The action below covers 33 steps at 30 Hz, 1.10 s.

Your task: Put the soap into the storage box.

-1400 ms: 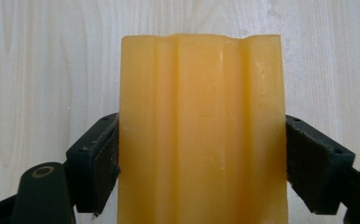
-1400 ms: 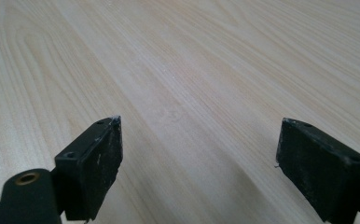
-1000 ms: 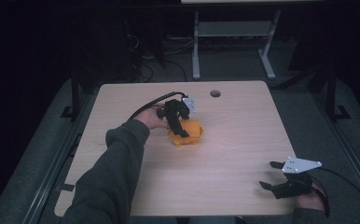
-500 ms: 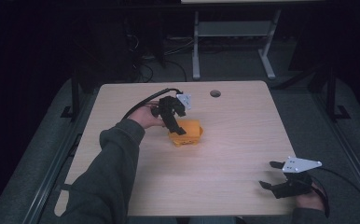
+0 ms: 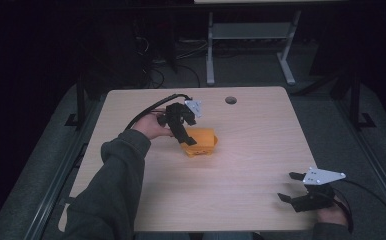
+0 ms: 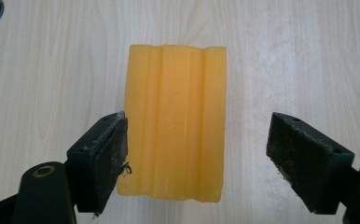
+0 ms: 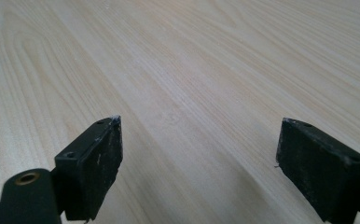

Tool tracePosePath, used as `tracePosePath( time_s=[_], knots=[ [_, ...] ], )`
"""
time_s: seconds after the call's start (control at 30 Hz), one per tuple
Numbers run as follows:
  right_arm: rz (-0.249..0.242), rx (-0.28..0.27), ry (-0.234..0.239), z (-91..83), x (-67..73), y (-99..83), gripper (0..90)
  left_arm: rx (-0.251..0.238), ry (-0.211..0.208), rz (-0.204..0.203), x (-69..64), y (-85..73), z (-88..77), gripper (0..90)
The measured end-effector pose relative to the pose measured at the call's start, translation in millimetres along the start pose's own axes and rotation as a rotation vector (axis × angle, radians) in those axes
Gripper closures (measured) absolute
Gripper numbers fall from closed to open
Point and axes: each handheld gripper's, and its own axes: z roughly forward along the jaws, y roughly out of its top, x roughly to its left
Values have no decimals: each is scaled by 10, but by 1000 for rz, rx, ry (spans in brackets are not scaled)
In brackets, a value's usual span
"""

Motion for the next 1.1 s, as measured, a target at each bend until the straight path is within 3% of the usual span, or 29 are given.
tracePosePath(
  time_s=[0.33, 0.43, 0.5, 0.63, 0.73, 1.1],
  knots=[
    [3, -6, 2, -3, 2, 2, 140, -29, 26, -22, -102, -118, -84, 205],
    [-6, -11, 1, -3, -2, 7, 140, -36, 27, -34, -125, -172, -91, 210],
    [-6, -13, 0, -4, -1, 9, 140, -17, 22, -43, -142, -193, -85, 202],
    [-5, -12, -2, -1, 1, 10, 140, -52, 30, -49, -179, -241, -101, 209],
    [-5, -14, -3, -2, -2, 8, 140, -36, 24, -58, -203, -267, -97, 208],
    [-1, -14, -12, 0, 3, 10, 140, -58, 34, -75, -322, -372, -105, 205]
  ],
)
